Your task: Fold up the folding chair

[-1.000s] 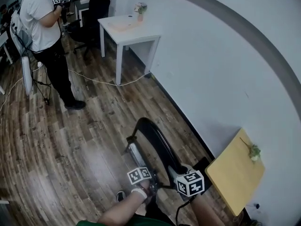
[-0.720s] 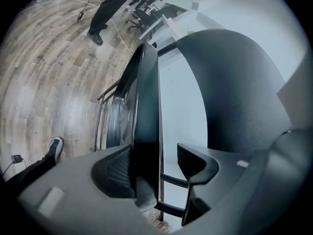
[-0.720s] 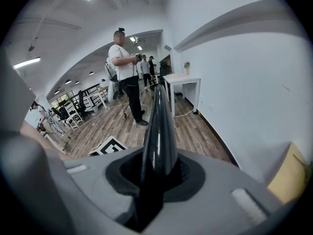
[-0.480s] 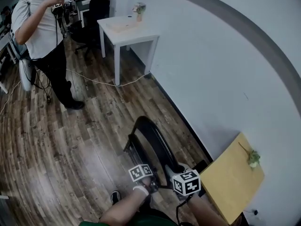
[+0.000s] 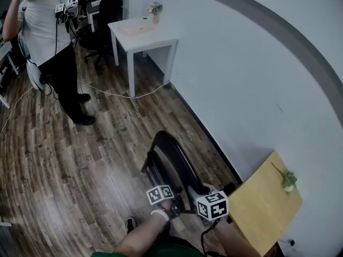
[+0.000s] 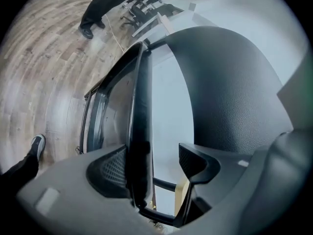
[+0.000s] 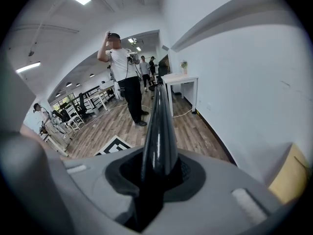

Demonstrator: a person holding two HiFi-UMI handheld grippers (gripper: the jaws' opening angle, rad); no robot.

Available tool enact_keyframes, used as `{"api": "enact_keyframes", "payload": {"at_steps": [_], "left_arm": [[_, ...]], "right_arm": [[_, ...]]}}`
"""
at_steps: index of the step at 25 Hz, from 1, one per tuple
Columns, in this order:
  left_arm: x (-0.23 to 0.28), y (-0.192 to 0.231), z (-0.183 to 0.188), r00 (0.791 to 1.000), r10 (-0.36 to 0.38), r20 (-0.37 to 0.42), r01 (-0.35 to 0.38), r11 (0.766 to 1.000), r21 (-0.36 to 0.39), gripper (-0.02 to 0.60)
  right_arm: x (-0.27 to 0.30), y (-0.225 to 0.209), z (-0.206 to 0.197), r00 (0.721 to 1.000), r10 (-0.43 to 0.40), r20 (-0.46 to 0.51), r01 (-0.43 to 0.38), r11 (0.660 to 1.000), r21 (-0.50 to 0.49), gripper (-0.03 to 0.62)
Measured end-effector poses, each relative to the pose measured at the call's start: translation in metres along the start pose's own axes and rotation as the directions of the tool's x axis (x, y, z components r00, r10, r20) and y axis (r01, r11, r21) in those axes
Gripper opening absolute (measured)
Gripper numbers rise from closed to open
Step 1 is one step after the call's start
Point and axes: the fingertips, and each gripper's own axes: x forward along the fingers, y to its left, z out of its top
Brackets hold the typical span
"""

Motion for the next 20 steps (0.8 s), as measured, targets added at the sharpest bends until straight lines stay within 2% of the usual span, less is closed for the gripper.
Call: {"api": "enact_keyframes", "payload": {"at_steps": [4,7,10,15,18,20], "left_arm": [[-0.005,-0.002,-0.001,0.999,0.032,-0.039,-0.025,0.986,0.164,0.301],[-0.027,0.0,0.009,1.0,0.021,-0.015,-0.017,0.975,0.22,0.301],[-0.061,-0.002,0.027,0.999,-0.019,0.048,0.007,0.973,0.232,0.296],[-0.132,-0.015,0.053,0.979,-0.089,0.182,0.037,0.962,0.271,0.227],[-0.177,-0.025,0.06,0.962,-0.123,0.242,0.038,0.943,0.331,0.192],[-0.206,-0.031,0.063,0.95,-0.133,0.284,0.013,0.922,0.388,0.179]], "right_arm": [[-0.001,-0.008,0.001,1.0,0.004,0.0,-0.004,1.0,0.004,0.081],[-0.002,-0.014,0.001,1.0,-0.003,-0.002,0.003,1.0,0.006,0.081],[-0.003,-0.023,0.0,1.0,-0.005,-0.003,0.005,1.0,0.01,0.084],[-0.004,-0.035,-0.002,1.0,0.013,-0.008,-0.013,1.0,0.02,0.084],[-0.005,-0.038,-0.003,1.0,0.02,-0.007,-0.02,1.0,0.021,0.084],[-0.006,-0.04,-0.003,1.0,0.027,-0.006,-0.027,0.999,0.024,0.085]]}}
